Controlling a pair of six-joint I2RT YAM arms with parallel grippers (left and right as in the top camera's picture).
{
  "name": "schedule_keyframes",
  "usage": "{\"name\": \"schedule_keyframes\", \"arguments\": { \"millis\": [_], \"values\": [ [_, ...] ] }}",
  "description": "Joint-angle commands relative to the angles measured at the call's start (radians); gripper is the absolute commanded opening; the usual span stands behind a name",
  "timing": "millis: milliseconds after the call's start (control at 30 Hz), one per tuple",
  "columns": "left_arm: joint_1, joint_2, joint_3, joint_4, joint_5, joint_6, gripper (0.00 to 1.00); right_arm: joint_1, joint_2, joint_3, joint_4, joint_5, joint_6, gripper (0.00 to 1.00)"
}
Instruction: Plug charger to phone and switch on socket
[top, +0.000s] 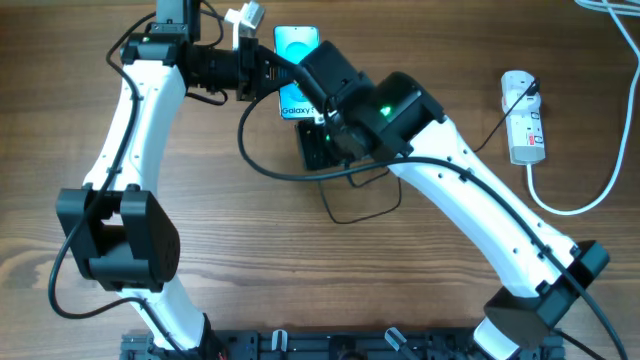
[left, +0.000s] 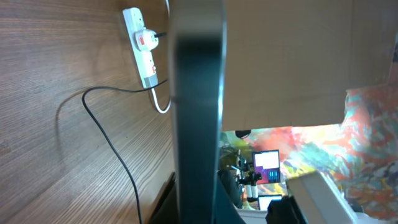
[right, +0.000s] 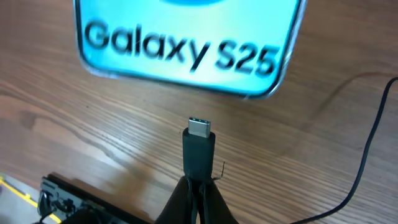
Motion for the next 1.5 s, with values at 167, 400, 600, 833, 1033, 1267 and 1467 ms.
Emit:
{"name": "schedule_keyframes", "arguments": {
  "millis": [167,400,600,833,1033,1267,1467],
  "values": [
    [-0.006,-0.027,0.003,-0.004,0.069,0.029,0.04,-0.006,-0.014,0.005,0.044,-0.154,-0.043,0.04],
    [-0.010,-0.027,0.003,-0.008,0.069,0.027,0.04,-0.006,-0.010,0.004,0.039,-0.137,-0.035,0.04],
    [-0.011,-0.027,0.003,-0.008,0.069,0.027,0.04,-0.006,-0.010,0.004,0.045,-0.100,-0.015,0.04],
    [-0.011,-0.027,0.003,-0.015,0.069,0.028,0.04,-0.007,-0.009,0.004,0.037,-0.067,-0.004,0.04],
    [-0.011,-0.027,0.003,-0.015,0.069,0.028,0.04,-0.006,-0.008,0.004,0.035,-0.019,0.037,0.04],
    [-0.011,-0.027,0.003,-0.015,0.072,0.028,0.04,-0.006,-0.008,0.004,0.038,-0.050,0.036,0.04],
    [-0.011,-0.027,0.003,-0.015,0.081,0.028,0.04,-0.006,-0.008,0.004,0.034,-0.069,0.021,0.04]
  ]
}}
